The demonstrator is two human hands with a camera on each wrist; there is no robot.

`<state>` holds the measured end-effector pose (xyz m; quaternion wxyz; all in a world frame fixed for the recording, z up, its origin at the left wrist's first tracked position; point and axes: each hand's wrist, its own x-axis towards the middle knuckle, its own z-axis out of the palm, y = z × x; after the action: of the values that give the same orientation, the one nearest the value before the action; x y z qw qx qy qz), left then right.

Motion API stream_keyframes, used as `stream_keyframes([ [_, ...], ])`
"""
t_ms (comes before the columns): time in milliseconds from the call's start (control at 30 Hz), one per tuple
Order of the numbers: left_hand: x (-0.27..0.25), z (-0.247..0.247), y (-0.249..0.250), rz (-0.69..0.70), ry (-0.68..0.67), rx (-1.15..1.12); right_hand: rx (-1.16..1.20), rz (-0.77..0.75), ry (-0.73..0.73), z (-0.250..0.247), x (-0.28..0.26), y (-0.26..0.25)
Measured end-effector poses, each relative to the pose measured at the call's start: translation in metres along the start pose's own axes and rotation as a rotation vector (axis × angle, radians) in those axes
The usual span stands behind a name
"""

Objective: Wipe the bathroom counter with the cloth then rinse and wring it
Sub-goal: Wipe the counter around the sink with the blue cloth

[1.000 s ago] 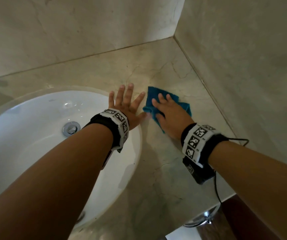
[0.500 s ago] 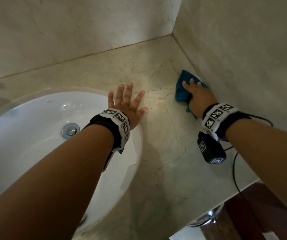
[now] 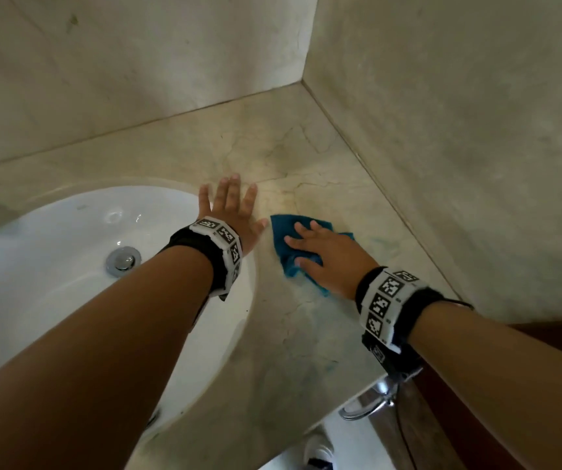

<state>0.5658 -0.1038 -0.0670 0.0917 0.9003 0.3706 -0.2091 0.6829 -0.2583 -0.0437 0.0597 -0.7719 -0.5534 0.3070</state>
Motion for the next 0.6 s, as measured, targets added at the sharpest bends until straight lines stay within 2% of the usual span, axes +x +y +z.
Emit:
stream_keyframes([
  [200, -0.040, 0.007, 0.020, 0.076, -0.049, -0.114, -0.072, 0.156, 0.144, -0.022, 0.031, 0.047],
  [333, -0.082, 0.027, 0.038, 0.030, -0.071, -0.233, -0.152, 0.162, 0.090, -0.022, 0.032, 0.055],
  [433, -0.114, 0.041, 0.049, -0.078, -0.102, -0.359, -0.191, 0.047, 0.019, -0.006, 0.021, 0.037],
  [600, -0.165, 0.065, 0.060, -0.192, -0.178, -0.421, -0.248, -0.194, -0.070, 0.032, -0.013, 0.008],
])
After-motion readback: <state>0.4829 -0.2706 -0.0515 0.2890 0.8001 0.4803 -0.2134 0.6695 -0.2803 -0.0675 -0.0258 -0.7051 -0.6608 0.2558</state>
